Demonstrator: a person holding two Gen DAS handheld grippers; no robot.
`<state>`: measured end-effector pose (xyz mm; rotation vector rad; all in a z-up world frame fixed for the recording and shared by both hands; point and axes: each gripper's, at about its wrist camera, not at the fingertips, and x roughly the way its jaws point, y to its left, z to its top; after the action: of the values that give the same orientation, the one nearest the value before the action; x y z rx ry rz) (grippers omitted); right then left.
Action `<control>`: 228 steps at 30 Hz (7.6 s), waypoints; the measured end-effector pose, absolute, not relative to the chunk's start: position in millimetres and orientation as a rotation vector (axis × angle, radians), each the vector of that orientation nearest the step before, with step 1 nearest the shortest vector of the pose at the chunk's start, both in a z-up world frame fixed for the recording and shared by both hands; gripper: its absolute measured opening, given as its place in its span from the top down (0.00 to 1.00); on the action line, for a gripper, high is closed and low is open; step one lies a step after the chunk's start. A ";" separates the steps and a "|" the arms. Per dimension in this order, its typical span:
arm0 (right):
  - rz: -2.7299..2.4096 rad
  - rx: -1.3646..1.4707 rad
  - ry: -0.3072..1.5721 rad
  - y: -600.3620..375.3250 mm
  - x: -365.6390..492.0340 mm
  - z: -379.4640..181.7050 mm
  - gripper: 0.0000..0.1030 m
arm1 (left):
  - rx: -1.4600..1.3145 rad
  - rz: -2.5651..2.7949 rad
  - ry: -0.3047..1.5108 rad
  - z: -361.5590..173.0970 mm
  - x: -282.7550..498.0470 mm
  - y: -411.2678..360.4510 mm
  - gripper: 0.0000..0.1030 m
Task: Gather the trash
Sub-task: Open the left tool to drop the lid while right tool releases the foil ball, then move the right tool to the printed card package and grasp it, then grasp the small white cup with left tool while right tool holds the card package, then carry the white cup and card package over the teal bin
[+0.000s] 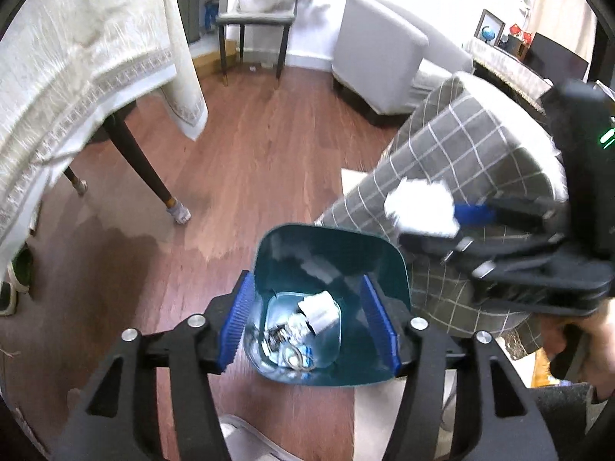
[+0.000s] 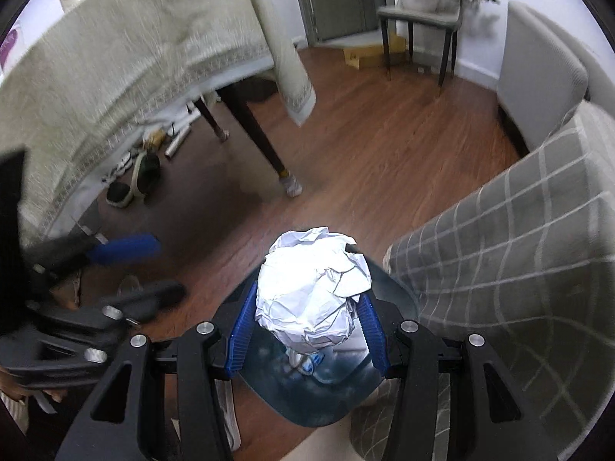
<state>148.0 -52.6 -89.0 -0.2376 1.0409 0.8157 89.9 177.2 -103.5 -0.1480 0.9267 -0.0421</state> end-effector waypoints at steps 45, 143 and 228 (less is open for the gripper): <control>0.905 -0.405 1.114 -65.4 109.2 -115.0 0.34 | -0.105 -0.060 0.617 10.0 75.8 141.9 0.60; 0.080 0.222 0.769 -421.4 285.6 2.6 0.31 | -0.017 -0.420 0.763 -37.6 249.9 -137.5 0.33; 0.524 0.110 0.709 -254.7 177.6 30.1 0.31 | -0.030 -0.110 0.724 -48.7 138.5 29.7 0.59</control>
<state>177.6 -254.7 30.1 0.1100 0.7093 0.5240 138.5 29.7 -48.7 -0.0301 0.7236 -0.1096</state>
